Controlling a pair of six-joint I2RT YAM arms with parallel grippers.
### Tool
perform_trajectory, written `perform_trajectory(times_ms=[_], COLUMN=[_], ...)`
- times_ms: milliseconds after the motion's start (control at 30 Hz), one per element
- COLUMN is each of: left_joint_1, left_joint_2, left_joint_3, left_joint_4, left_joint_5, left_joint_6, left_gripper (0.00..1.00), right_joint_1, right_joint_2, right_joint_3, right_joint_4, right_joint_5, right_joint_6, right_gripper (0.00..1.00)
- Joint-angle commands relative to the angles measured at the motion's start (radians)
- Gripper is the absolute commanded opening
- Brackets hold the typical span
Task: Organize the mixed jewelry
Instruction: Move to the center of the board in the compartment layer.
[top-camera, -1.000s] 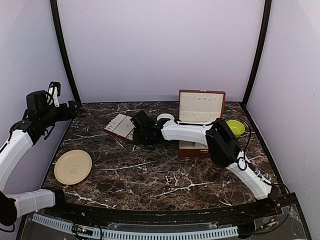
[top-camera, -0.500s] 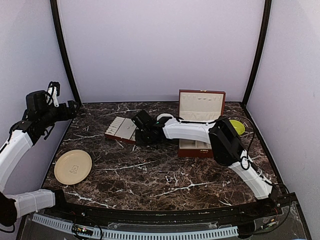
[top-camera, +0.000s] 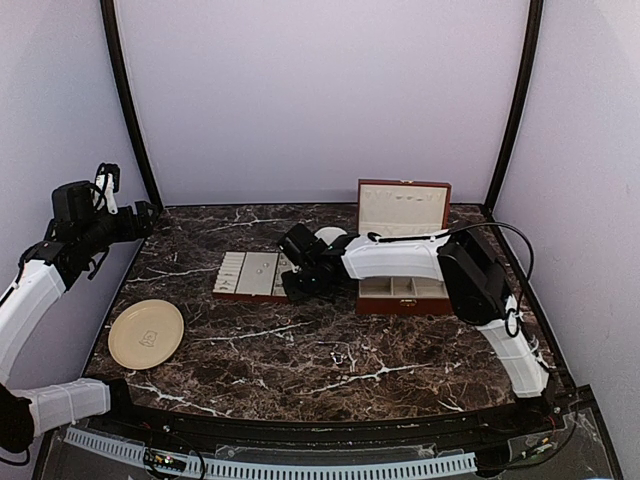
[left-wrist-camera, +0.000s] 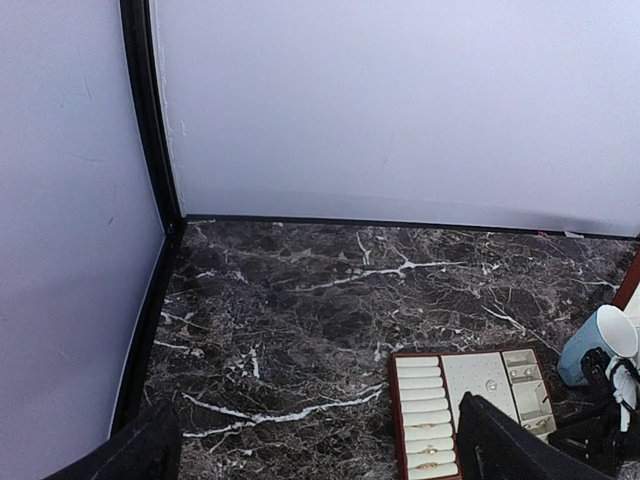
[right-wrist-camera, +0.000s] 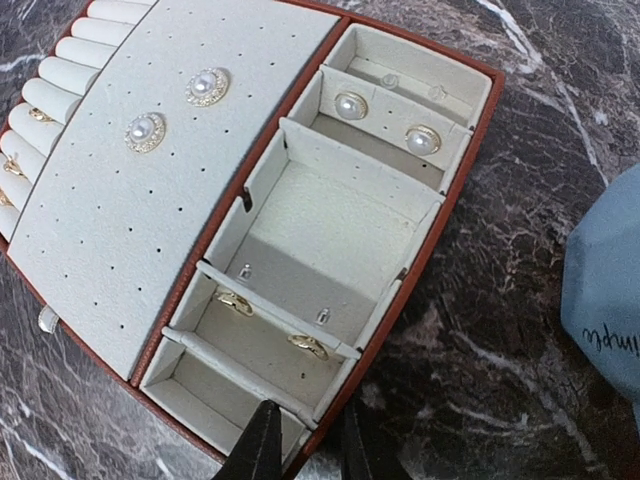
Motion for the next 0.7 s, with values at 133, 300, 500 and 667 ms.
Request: perform_trajectory(times_ms=[133,300,500,667], left_joint_1=[-0.002,-0.002,-0.002,-0.002], left_joint_2=[-0.011,-0.007,-0.009,-0.003], left_joint_3=[0.002,0.0,-0.005,-0.005], left_joint_4=[-0.001,0.002,0.008,0.008], left_joint_5=[-0.008,-0.001,-0.005,0.001], left_joint_6=[0.015,0.015,0.02,0.019], left_gripper=[0.98,0.98,0.98,0.98], right_joint_1=[0.019,0.02,0.021,0.022], right_joint_2=[-0.118,-0.168,-0.212,-0.257], right_joint_3=[-0.144,-0.221,-0.289,-0.349], right_joint_4=[0.016,0.042,0.05,0.064], right_joint_5=[-0.075,-0.096,-0.126,-0.159], right_joint_6=[-0.137,-0.199,-0.276,-0.342], right_gripper=[0.21,0.21,0.21,0.21])
